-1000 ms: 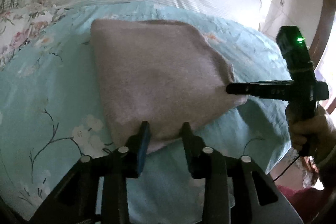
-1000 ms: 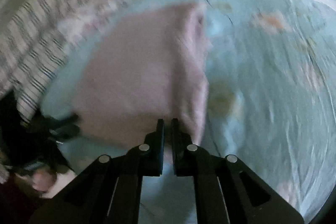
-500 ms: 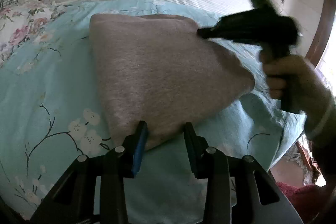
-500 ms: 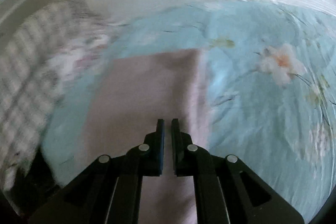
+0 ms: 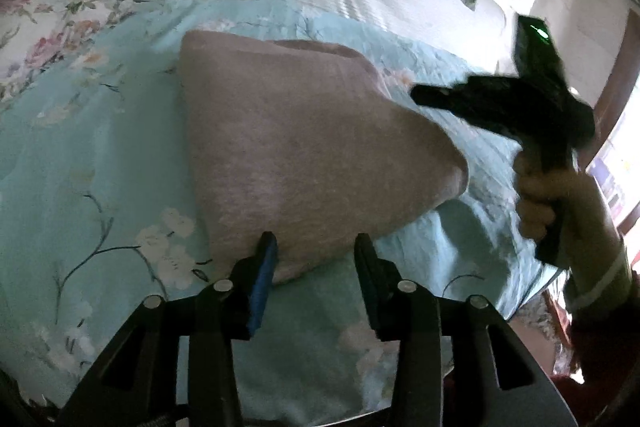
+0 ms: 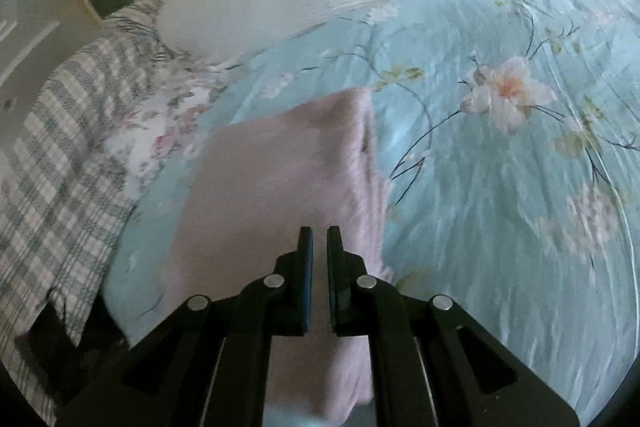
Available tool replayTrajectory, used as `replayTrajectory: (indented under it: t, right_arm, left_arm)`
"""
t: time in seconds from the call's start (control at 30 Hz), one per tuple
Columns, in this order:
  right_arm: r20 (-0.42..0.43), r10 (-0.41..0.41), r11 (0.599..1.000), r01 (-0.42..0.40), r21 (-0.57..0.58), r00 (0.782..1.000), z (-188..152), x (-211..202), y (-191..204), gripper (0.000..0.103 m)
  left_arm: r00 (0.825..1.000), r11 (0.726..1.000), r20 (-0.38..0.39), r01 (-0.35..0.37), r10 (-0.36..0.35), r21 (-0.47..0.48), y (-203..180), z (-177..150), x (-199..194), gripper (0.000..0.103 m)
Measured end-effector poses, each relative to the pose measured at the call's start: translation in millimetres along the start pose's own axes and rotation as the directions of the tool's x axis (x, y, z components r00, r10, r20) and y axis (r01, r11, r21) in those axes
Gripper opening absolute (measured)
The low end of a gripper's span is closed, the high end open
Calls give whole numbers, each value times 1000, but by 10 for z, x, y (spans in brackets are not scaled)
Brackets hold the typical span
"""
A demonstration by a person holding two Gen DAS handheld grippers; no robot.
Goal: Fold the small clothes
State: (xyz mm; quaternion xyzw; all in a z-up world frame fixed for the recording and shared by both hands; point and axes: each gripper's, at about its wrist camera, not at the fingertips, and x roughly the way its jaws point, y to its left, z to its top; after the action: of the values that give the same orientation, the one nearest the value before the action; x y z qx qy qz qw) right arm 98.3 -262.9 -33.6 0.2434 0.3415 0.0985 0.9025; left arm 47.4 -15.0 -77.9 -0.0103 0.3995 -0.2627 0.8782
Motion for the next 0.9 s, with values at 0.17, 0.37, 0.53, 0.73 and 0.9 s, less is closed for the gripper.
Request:
replayTrajectory:
  t: [0.17,0.37,0.53,0.73,0.9]
  right_arm:
    - [-5,9,999,-9,-36,1000,-210,-226,139,9]
    - [-76,-24,1000,23,-14,997,-463,-142,-3,24]
    - [-133,-99,995,100,3,986,-614,-13,-193,25]
    - [-76,-109,994,110,9,991,-566,-187,-186,31]
    - [22,-114,991,115,-63,993,-470,-480,44,31]
  left_arm:
    - [997,997,37,-61,63,-39,17,-3,-138,71]
    - [996,994,36,-82,85,-71,65,-89,-197,71]
    - [994,993,32,-100,102,-69,68,-111,-195,71]
    - [993,991,39,-106,109,-81,122,-29,-226,71]
    - [986,985,56,-155,160,-80,165,82,-237,71]
